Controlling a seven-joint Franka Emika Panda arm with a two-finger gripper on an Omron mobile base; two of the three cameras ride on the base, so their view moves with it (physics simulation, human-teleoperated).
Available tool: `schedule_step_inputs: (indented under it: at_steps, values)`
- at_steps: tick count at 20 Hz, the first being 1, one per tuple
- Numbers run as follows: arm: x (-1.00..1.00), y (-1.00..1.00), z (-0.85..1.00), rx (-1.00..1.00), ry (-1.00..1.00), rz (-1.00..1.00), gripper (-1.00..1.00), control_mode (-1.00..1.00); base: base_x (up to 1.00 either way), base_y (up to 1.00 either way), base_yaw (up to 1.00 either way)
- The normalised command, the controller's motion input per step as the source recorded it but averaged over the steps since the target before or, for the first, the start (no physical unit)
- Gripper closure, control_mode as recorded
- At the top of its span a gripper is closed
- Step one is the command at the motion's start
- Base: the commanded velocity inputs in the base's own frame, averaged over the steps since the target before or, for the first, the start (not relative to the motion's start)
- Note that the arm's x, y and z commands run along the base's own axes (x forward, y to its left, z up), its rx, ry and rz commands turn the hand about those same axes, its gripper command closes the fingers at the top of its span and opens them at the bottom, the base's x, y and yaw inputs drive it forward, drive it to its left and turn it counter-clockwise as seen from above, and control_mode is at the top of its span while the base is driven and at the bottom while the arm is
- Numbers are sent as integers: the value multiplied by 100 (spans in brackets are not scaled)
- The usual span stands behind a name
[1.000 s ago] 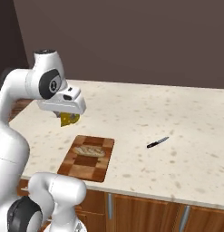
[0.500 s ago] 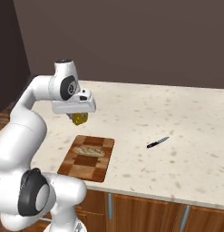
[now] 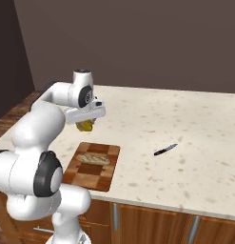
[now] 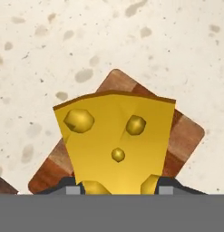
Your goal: Retrieve the sausage and cheese from the fridge and place them on the cutting board on the counter.
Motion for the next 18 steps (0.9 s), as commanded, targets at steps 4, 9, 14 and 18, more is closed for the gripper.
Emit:
schedule_step_inputs:
  at_steps: [4, 9, 14, 18]
  values:
    - [35, 0, -35, 0, 4, 53, 100, -100, 0, 0, 0]
    - [36, 0, -33, 0, 5, 44, 100, -100, 0, 0, 0]
    - [52, -3, -42, 0, 7, 33, 100, -100, 0, 0, 0]
    - [50, -3, -45, 0, 4, 22, 100, -100, 0, 0, 0]
